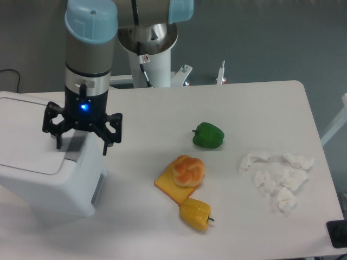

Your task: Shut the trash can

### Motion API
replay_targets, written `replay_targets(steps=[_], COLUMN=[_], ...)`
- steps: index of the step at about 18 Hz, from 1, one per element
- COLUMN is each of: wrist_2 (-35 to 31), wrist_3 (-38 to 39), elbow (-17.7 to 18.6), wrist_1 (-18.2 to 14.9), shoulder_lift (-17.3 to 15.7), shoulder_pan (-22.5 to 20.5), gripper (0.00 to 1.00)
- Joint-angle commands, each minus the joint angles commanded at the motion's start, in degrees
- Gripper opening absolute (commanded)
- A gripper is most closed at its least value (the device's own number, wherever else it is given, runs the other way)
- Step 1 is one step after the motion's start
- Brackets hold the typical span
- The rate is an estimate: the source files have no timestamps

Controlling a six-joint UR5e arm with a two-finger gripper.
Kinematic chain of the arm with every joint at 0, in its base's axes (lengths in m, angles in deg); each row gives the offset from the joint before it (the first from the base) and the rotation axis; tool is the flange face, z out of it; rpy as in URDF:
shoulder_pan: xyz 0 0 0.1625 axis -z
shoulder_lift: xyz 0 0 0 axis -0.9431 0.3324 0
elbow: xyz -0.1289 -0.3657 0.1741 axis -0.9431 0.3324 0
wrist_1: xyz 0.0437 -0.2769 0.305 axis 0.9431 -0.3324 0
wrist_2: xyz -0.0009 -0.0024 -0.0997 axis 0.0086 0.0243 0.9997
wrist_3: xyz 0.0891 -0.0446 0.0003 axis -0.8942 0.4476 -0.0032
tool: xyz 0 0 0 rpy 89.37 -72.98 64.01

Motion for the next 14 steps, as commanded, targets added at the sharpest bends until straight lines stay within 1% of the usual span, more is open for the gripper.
replay_targets(steps=[1, 3, 5, 7, 11, 13, 14], wrist_2=[0.44, 1.15, 1.15, 1.15, 0.89, -0.07, -2.60], wrist_3=[-0.09, -2.27, -9.71, -19.99, -34.94, -41.63, -43.66], elbow=[-0.61, -1.41, -1.32, -1.06, -0.88, -0.79, -0.71], wrist_1=[0.35, 2.97, 3.78, 3.78, 3.87, 4.22, 4.22], shoulder_lift=[-0.26, -0.35, 0.17, 0.96, 4.82, 7.71, 9.30], shoulder_pan=[-1.57, -4.56, -7.38, -11.32, -17.92, -18.73, -18.90], gripper=[1.00, 1.00, 1.00, 1.00, 1.00, 1.00, 1.00])
